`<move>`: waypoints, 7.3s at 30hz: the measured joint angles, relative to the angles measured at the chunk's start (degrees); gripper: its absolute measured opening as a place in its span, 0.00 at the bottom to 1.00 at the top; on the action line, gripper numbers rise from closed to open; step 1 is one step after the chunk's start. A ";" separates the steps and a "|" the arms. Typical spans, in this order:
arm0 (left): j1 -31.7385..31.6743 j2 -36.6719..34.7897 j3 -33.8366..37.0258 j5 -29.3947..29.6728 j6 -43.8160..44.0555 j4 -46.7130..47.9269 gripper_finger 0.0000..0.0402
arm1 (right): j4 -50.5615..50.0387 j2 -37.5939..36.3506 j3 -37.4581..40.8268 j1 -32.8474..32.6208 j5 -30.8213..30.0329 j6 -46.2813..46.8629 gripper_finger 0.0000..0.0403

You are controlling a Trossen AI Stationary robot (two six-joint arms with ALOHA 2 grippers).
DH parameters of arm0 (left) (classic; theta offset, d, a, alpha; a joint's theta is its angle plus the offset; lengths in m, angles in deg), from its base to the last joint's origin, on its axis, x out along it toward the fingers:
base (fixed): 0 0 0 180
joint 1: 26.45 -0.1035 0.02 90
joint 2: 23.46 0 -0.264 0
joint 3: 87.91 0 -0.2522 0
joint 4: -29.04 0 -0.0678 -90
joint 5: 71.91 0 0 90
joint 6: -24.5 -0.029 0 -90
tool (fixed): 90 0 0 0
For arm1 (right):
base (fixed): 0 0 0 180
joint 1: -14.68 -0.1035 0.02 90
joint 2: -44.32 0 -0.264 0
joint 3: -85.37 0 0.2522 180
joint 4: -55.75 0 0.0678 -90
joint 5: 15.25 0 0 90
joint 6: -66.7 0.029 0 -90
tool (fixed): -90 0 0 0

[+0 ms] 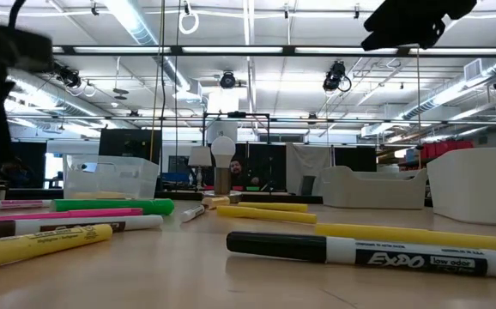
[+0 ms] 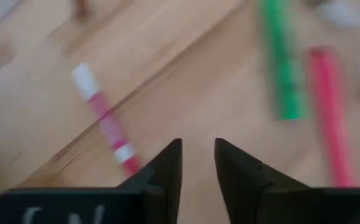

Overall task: Pick & Place Markers
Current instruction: Put the pink marker pen into the gray bin, then put the yellow pen into the transparent bin

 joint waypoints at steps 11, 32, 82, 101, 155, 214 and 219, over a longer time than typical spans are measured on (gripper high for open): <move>-0.13 -0.04 13.24 -5.74 17.20 -7.62 0.46 | 0.61 -0.02 0.33 0.02 0.00 0.59 0.52; -0.17 0.17 9.62 3.25 11.17 -5.00 0.10 | 1.81 0.52 0.33 0.85 -0.15 1.89 0.52; -15.72 4.62 2.09 23.85 -80.70 -75.40 0.24 | 75.67 32.41 0.34 14.64 19.87 -21.20 0.04; -17.25 4.57 2.07 18.75 -75.73 -70.66 0.49 | -12.90 2.12 -7.41 52.49 17.13 -38.03 0.03; -17.49 4.57 2.04 18.39 -75.32 -69.61 0.46 | 27.86 -1.32 11.85 26.72 33.18 -25.64 0.07; -22.77 13.17 2.11 6.43 -94.31 -75.61 0.46 | 23.27 21.89 -0.18 11.73 23.92 -20.22 0.07; -23.06 16.25 2.09 7.33 -96.82 -78.82 0.46 | 26.25 21.90 -0.15 11.74 24.47 -21.75 0.07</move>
